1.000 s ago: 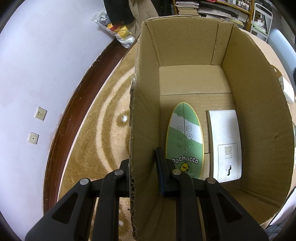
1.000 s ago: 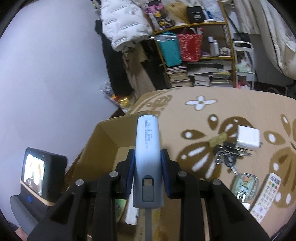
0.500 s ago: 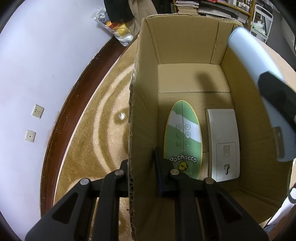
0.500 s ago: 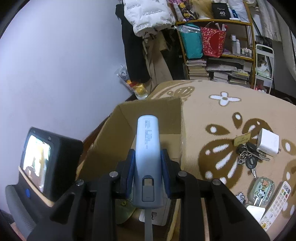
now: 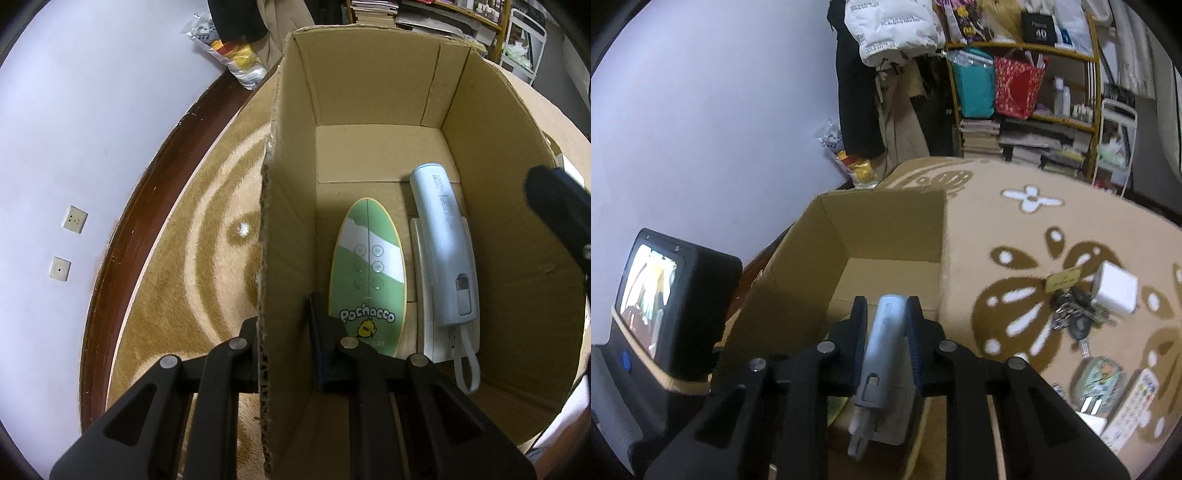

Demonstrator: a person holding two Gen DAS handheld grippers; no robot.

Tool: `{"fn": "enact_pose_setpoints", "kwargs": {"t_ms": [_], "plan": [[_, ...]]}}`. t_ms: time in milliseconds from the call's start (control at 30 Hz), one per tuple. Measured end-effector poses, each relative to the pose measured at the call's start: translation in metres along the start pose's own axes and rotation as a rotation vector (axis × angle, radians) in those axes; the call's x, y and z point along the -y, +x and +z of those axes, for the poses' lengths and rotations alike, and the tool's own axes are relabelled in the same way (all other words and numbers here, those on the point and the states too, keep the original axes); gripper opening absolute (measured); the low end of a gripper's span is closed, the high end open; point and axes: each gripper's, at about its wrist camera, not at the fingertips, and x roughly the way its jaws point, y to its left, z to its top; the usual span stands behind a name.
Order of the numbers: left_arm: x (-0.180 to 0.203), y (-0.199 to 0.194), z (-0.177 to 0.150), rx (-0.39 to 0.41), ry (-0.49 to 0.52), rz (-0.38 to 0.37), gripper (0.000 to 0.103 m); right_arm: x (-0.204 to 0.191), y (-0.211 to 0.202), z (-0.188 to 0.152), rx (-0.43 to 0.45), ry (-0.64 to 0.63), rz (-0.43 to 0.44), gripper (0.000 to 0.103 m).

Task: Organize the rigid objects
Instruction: 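Lower the grey-blue device into the box beside the remote and release it, then move the right gripper to the white square charger and grasp it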

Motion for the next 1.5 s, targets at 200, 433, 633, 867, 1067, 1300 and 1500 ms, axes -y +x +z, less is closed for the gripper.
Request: {"fn": "enact_pose_setpoints", "kwargs": {"t_ms": [200,433,633,867,1067,1300,1500], "plan": [[0.002,0.001,0.000,0.002,0.002,0.005,0.017,0.009,-0.013,0.002,0.020,0.010,-0.052,0.049],[0.002,0.002,0.000,0.000,0.003,0.006,0.017,0.038,-0.023,-0.008,0.022,0.087,-0.109,0.069],[0.003,0.002,-0.001,0.001,0.005,0.008,0.017,0.073,-0.033,-0.021,0.023,0.189,-0.182,0.092],[0.009,0.003,-0.002,-0.003,0.021,0.028,0.017,0.105,-0.043,-0.036,-0.010,0.261,-0.315,0.093],[0.010,-0.001,-0.003,0.001,0.018,0.029,0.017,0.131,-0.045,-0.060,-0.059,0.393,-0.290,0.093],[0.007,-0.003,-0.005,0.003,0.021,0.028,0.017,0.141,-0.033,-0.076,-0.118,0.467,-0.269,0.092],[0.006,-0.005,-0.007,0.007,0.020,0.032,0.018,0.147,-0.023,-0.085,-0.167,0.495,-0.281,0.080]]}}
